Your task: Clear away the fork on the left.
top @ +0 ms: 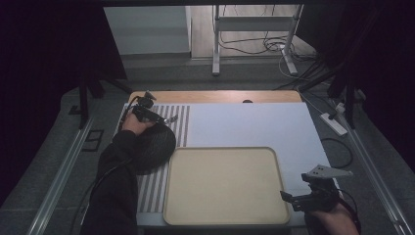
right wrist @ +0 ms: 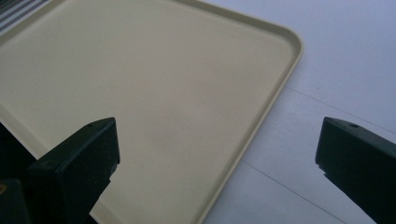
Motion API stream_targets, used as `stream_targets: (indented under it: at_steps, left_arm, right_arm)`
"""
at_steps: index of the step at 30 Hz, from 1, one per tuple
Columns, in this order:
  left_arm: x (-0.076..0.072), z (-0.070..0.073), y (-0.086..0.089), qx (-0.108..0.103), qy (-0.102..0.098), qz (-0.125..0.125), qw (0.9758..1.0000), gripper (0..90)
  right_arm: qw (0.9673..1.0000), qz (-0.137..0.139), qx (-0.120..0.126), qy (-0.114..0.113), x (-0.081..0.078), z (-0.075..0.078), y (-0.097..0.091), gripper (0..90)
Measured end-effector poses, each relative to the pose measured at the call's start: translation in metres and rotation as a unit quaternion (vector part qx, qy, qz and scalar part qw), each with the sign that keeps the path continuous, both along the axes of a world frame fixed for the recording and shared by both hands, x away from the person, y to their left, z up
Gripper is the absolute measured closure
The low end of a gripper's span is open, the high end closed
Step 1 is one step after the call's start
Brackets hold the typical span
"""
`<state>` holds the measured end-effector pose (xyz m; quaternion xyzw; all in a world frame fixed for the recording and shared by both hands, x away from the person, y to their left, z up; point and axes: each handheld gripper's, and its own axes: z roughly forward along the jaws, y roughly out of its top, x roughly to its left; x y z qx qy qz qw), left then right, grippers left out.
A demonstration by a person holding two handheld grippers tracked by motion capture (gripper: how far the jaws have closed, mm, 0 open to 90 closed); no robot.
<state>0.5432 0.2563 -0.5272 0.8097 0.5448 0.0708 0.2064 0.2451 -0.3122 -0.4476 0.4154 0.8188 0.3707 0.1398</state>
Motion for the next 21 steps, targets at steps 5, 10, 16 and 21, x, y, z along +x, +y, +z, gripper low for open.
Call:
stream_targets:
  at_steps: [5,10,16,21]
  left_arm:
    - [0.001,0.0,0.007,0.0,-0.002,0.009,1.0,10.1]
    - [0.0,0.001,0.019,0.011,-0.004,0.023,0.9997,15.7]
    - [-0.005,0.002,0.029,0.019,-0.016,0.021,0.9995,30.7]
    - [-0.008,0.005,0.032,0.023,-0.015,0.006,0.9996,44.6]
  right_arm:
    - [1.0,0.002,0.001,-0.002,0.0,0.0,0.0,0.3]
    - [1.0,0.002,0.001,-0.002,0.0,0.0,0.0,0.3]
    - [1.0,0.002,0.0,-0.001,0.0,0.0,0.0,0.3]
    - [1.0,0.002,0.0,-0.001,0.0,0.0,0.0,0.3]
